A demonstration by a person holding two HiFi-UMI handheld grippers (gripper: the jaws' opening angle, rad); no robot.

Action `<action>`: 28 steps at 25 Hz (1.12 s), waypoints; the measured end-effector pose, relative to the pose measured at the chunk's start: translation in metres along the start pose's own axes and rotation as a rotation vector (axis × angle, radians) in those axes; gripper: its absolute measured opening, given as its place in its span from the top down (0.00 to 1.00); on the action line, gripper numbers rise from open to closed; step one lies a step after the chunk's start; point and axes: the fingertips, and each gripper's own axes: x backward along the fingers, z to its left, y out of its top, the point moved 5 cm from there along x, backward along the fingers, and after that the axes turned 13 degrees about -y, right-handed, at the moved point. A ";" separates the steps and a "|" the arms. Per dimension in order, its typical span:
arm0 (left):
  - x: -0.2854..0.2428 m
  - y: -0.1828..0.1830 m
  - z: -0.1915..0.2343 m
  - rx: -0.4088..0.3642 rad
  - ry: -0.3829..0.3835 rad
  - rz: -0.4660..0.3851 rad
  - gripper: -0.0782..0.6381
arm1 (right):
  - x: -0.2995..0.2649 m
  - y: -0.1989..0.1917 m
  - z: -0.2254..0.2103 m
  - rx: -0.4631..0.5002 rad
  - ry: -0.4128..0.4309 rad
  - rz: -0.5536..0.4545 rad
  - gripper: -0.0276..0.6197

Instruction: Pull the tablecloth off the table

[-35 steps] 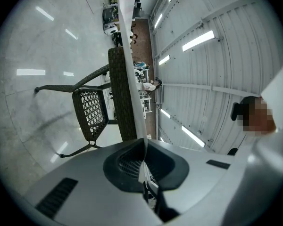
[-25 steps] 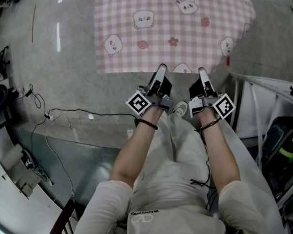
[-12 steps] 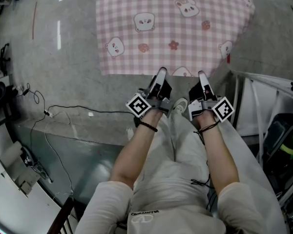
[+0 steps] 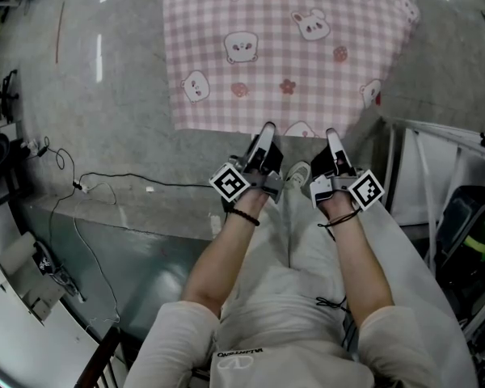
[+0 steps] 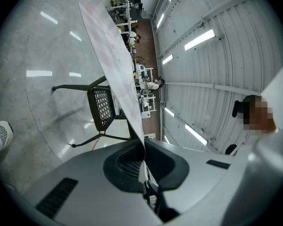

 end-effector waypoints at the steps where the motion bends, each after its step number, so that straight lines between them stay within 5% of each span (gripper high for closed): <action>1: 0.000 0.000 -0.001 -0.001 0.014 0.002 0.89 | 0.000 0.000 0.000 -0.011 -0.004 0.006 0.94; 23: -0.006 0.008 -0.012 0.027 0.036 0.005 0.89 | -0.001 0.000 0.022 -0.020 -0.006 0.017 0.94; 28: 0.018 0.015 -0.039 0.041 0.031 0.064 0.89 | 0.030 -0.029 0.028 -0.049 -0.019 -0.026 0.94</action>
